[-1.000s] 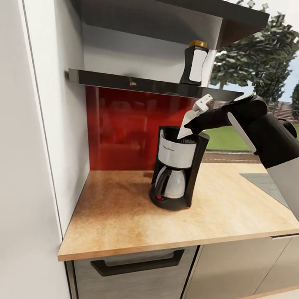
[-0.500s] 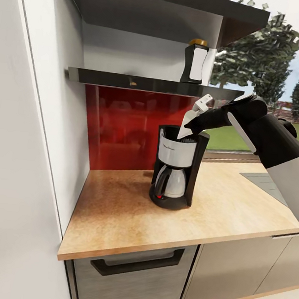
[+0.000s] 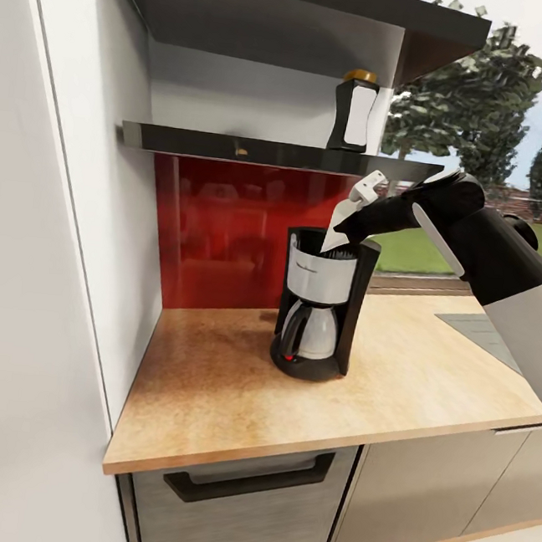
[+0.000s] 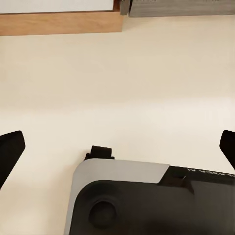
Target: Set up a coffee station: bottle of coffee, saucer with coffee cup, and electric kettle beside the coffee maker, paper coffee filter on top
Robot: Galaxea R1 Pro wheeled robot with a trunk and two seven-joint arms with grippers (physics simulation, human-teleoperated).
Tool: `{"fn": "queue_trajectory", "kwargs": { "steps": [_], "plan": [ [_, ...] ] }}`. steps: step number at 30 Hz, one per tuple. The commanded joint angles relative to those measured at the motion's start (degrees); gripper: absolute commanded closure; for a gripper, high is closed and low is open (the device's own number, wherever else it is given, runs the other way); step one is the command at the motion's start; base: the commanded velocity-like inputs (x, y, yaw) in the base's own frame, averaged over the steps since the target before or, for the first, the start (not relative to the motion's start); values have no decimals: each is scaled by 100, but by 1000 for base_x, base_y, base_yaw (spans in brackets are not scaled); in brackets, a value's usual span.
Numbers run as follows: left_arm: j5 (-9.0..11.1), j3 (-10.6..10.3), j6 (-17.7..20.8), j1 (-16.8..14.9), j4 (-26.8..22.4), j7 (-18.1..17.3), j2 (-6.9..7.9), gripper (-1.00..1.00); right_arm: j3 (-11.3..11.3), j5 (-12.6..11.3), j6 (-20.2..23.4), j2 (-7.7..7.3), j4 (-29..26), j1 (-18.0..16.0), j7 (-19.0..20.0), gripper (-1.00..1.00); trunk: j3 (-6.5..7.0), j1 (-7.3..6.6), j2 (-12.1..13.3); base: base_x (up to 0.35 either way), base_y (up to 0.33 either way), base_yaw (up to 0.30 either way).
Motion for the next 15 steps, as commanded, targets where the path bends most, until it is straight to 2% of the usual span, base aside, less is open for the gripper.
{"fn": "queue_trajectory", "kwargs": {
  "steps": [1, 15],
  "plan": [
    [56, 7, -1, 2, -7, -37, 0, -100, 13, -40, 32, -5, -4, -8, -17, 100, -6, 1, -4, 4, 0, 0],
    [53, 7, -1, 2, -7, -37, 7, -100, 13, -40, 31, -5, -9, -8, -17, 100, -6, 1, -4, 51, 0, 0]
  ]
}}
